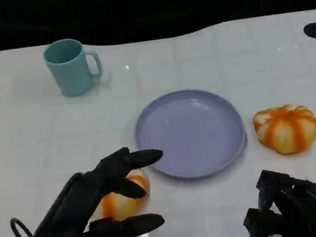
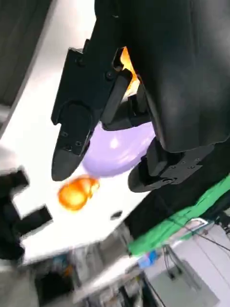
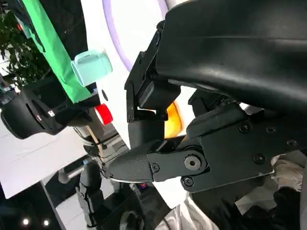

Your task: Grasp the bread from the table and place it into the plate.

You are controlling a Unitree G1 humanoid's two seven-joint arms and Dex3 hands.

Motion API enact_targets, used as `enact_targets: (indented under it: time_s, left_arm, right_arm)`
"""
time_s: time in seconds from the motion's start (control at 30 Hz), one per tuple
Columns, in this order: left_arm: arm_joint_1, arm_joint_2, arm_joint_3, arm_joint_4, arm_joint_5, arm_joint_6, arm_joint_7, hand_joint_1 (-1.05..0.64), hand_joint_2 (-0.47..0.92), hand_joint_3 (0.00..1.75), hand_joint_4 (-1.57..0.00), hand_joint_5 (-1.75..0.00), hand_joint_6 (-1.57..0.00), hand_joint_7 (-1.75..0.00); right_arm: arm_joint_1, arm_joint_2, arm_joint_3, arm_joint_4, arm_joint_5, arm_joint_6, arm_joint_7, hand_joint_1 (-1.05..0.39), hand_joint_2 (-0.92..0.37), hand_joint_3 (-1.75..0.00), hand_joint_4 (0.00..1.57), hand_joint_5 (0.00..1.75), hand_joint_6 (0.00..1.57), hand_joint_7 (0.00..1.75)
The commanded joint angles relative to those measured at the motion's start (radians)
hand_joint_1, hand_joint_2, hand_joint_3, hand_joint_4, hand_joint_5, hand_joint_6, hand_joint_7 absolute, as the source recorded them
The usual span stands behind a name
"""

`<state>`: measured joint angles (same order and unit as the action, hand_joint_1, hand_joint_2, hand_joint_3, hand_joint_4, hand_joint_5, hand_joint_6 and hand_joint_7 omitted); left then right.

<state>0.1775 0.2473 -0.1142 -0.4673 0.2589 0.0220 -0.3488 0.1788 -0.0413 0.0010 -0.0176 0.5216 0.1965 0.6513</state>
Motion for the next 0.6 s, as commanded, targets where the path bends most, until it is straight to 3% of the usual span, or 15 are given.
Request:
enact_targets:
  time_s: [0.03,0.23,0.6]
  left_arm:
    - [0.003,0.041,-0.021,-0.061,0.184,0.027,0.059,-0.61,0.9,0.0,-0.4,-0.76,-0.48,-0.05]
    - [-0.007,0.067,-0.08,-0.114,0.474,0.071,0.073,-0.65,0.92,0.03,-0.42,-0.55,-0.47,-0.01]
    - [-0.053,0.036,-0.18,-0.062,0.914,0.118,0.099,-0.7,0.89,0.0,-0.44,-0.4,-0.41,0.0]
  right_arm:
    - [-0.011,-0.004,-0.005,0.01,0.002,-0.009,0.003,-0.73,-0.92,-0.24,0.89,1.63,0.79,1.37]
    - [-0.023,-0.005,-0.008,0.022,0.004,-0.007,0.004,-0.72,-0.92,-0.25,0.89,1.63,0.79,1.39]
    - [-0.024,-0.006,-0.006,0.027,-0.002,-0.013,0.003,-0.73,-0.92,-0.25,0.89,1.63,0.78,1.4]
